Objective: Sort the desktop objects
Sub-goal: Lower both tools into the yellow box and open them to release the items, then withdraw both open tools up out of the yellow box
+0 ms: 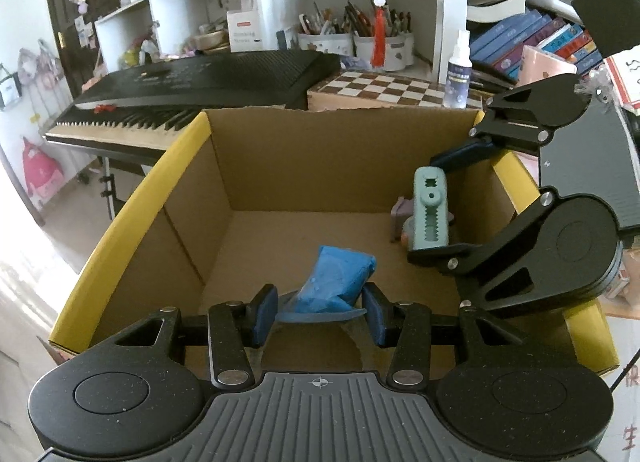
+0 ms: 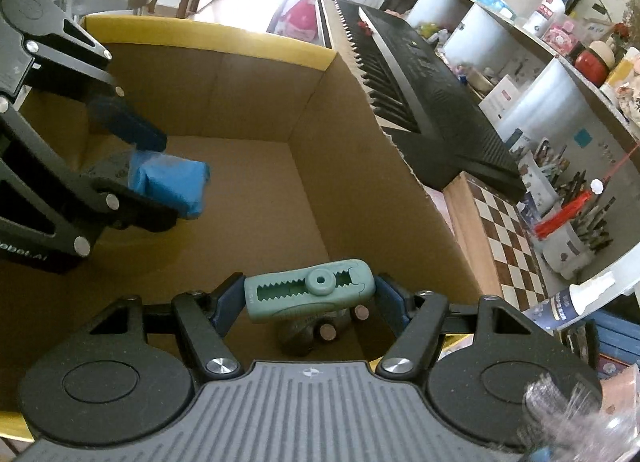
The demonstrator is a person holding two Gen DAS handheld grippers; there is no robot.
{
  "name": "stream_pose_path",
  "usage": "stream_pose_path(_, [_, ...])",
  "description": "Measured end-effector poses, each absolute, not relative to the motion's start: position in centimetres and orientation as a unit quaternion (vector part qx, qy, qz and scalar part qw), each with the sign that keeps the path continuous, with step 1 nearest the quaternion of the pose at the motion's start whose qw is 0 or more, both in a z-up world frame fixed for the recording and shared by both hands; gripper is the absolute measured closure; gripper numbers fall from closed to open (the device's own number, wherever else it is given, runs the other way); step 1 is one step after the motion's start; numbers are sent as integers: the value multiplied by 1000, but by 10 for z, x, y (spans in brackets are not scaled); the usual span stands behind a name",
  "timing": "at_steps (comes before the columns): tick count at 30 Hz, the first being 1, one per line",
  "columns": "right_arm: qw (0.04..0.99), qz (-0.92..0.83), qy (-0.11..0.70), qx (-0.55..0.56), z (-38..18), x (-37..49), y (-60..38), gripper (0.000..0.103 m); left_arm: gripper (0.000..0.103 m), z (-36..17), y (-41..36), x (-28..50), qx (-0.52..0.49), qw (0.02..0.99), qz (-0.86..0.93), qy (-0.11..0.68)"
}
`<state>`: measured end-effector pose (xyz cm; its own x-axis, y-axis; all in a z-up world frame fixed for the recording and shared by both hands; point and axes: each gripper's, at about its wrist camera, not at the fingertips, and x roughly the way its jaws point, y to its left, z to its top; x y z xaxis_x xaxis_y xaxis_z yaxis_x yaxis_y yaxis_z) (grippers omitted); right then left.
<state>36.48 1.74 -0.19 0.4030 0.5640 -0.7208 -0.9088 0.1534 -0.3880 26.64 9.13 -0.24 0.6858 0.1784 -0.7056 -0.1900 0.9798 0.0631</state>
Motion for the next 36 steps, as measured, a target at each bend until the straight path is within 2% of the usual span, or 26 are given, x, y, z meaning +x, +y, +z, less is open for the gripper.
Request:
stream_pose_path(5, [732,504,209,-408,-1,364,17,35,55,-1,90,266,-4,918,104,382])
stream_pose_path(7, [735,504,210,-401,0,364,16,35,45,1,90,264,-3,921,110,375])
stream_pose_path(12, [743,507,213,-381,5,357,12,35,38,11,92,257,0,929,123,348])
stream_pose_path(28, [851,423,197,-240,59,315,-31,33,29,38,102,205,-23,951,134,279])
stream_pose_path(36, [911,346,142,-172,81,269,-69,29,28,44,106,173,-26,958,136,250])
